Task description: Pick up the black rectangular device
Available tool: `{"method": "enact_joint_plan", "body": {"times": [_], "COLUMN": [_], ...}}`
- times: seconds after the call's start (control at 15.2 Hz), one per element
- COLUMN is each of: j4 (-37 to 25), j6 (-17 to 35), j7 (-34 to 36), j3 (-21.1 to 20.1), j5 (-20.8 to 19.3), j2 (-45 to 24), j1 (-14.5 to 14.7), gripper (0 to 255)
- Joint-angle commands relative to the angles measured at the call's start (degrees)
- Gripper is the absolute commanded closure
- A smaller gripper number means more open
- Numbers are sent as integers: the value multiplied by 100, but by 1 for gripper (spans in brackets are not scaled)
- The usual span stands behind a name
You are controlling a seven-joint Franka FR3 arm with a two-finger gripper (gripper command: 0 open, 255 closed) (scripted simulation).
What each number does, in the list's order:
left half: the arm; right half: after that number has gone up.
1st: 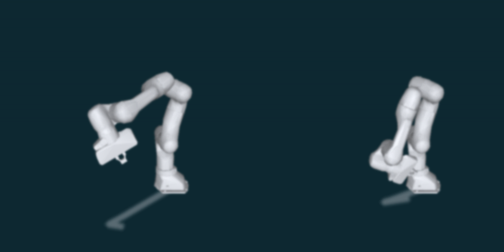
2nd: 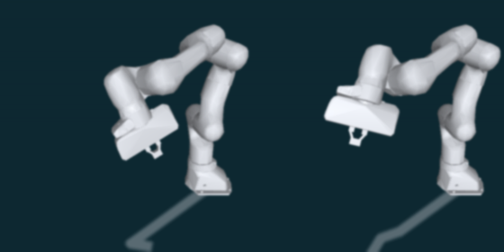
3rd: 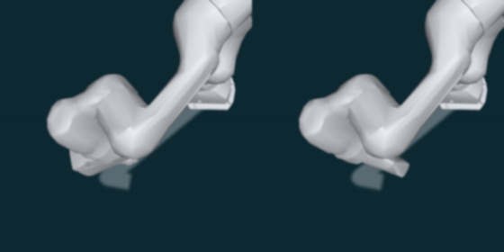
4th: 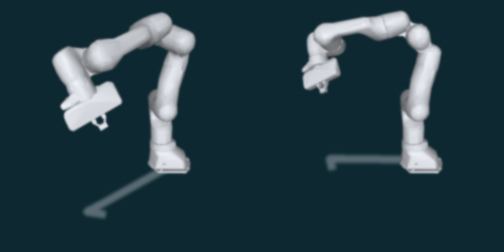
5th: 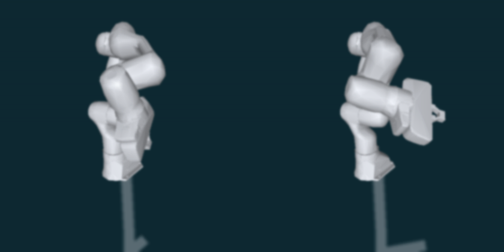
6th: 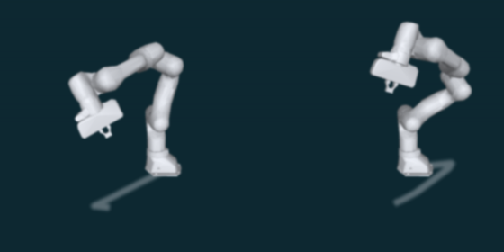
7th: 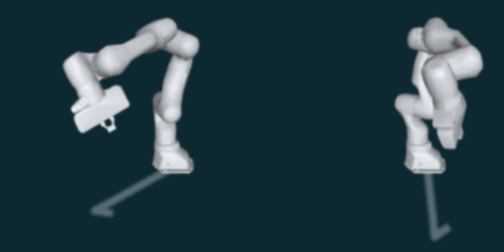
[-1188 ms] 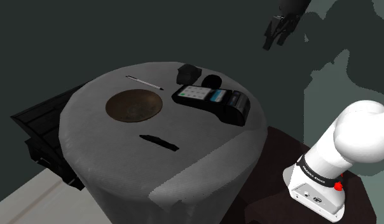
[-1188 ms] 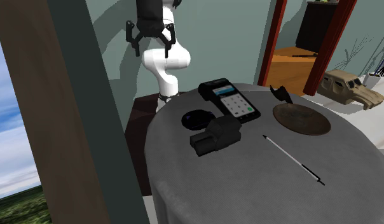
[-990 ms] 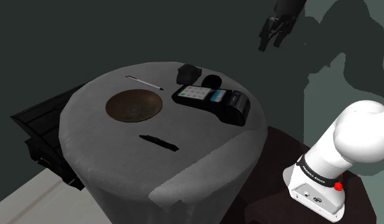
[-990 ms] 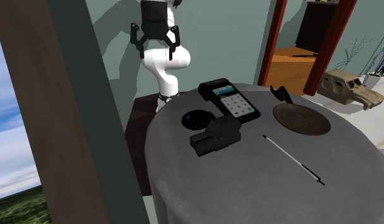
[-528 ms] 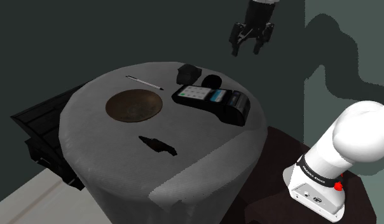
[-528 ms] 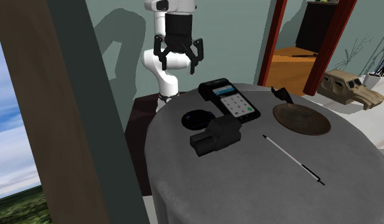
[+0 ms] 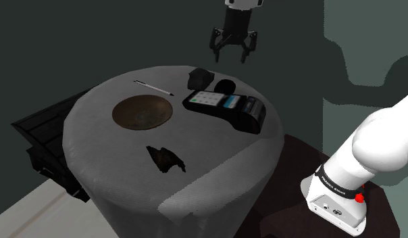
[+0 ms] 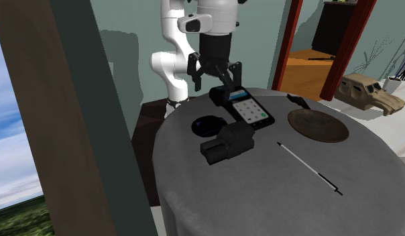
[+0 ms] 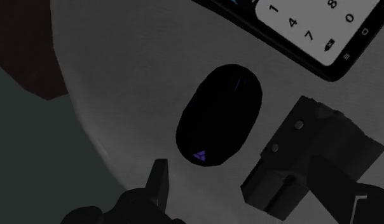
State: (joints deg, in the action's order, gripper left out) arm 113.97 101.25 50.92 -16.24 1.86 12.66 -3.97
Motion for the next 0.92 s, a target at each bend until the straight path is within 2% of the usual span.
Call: {"method": "enact_joint_plan", "body": {"times": [0.0, 0.4, 0.86], "j4": [-400, -1831, -1438], "j6": [27, -65, 383], "j7": [620, 2220, 2245], "j3": [-139, -278, -260], "j5": [-47, -309, -325], "j2": [-500, -2040, -2100], "j1": [-23, 68, 79], "gripper": [0, 0, 0]}}
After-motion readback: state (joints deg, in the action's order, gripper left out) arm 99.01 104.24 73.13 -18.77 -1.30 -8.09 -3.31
